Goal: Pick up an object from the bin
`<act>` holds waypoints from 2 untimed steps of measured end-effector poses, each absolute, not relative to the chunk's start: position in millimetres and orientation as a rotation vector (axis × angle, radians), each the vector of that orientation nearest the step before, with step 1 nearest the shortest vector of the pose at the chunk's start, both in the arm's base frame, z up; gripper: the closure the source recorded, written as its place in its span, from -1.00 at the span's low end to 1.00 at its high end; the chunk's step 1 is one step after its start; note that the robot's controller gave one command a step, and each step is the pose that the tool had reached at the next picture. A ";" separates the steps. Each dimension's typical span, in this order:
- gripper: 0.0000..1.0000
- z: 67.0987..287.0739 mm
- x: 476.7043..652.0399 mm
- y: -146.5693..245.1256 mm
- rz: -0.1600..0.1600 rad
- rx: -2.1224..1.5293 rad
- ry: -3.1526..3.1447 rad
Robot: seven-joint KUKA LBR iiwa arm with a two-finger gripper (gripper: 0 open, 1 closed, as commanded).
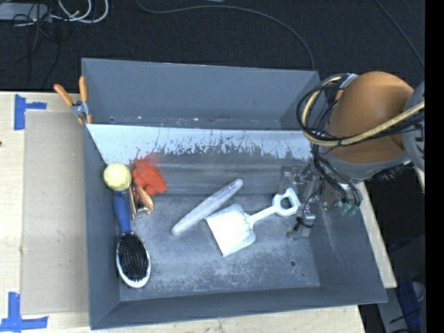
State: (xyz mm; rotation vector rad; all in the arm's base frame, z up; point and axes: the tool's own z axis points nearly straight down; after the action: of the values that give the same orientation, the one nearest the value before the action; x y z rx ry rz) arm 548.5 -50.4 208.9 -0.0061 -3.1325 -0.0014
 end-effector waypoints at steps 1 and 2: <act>-1.00 213.5 549.8 -50.2 -0.001 -0.004 -3.140; -1.00 178.8 574.3 -61.0 -0.002 0.490 -3.102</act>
Offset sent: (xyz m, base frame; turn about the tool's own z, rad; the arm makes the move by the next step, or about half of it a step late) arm 0.0348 -0.0176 -0.0489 -0.4534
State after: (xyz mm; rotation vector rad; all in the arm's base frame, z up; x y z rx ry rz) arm 574.3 -61.0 178.8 0.4897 -3.1020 -0.0022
